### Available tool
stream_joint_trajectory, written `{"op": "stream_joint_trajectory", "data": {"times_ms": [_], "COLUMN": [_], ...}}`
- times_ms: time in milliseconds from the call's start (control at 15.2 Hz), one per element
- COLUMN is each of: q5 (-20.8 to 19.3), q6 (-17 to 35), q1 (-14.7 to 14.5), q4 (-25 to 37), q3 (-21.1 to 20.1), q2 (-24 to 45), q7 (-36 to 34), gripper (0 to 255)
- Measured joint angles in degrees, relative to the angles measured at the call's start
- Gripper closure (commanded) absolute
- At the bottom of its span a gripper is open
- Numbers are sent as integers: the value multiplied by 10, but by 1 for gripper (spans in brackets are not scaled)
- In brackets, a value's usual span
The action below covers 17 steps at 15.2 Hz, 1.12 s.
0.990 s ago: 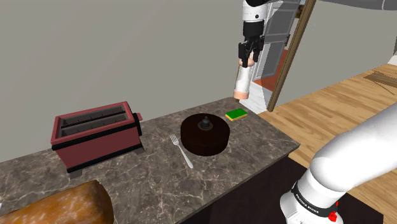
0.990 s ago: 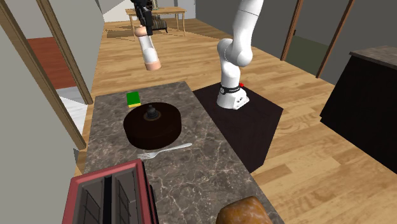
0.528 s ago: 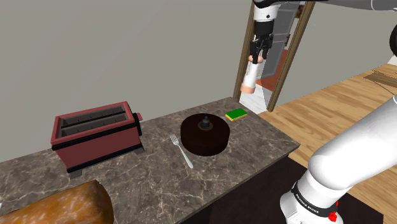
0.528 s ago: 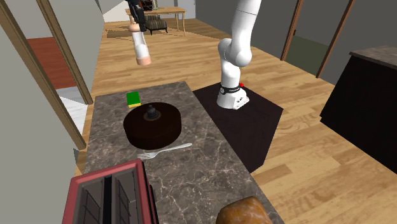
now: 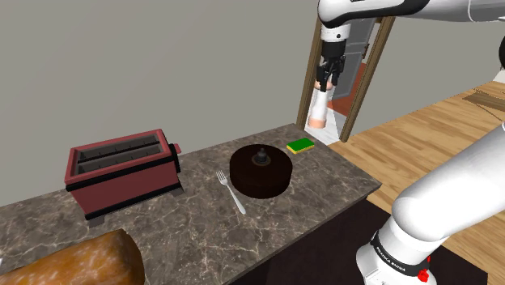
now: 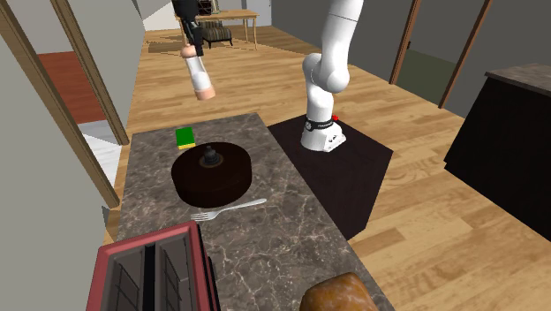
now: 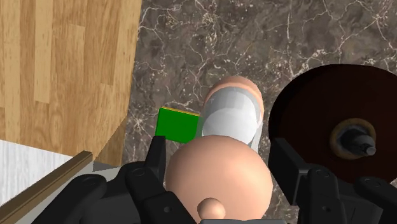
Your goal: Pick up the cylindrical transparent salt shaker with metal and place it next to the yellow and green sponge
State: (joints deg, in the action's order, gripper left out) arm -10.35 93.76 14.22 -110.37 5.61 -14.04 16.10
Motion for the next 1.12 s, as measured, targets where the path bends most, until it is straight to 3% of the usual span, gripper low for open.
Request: {"op": "stream_joint_trajectory", "data": {"times_ms": [1122], "q5": [-5], "q6": [127], "q1": [1], "q4": [-127], "q3": [4], "q2": [1], "q7": [-20], "gripper": [255]}}
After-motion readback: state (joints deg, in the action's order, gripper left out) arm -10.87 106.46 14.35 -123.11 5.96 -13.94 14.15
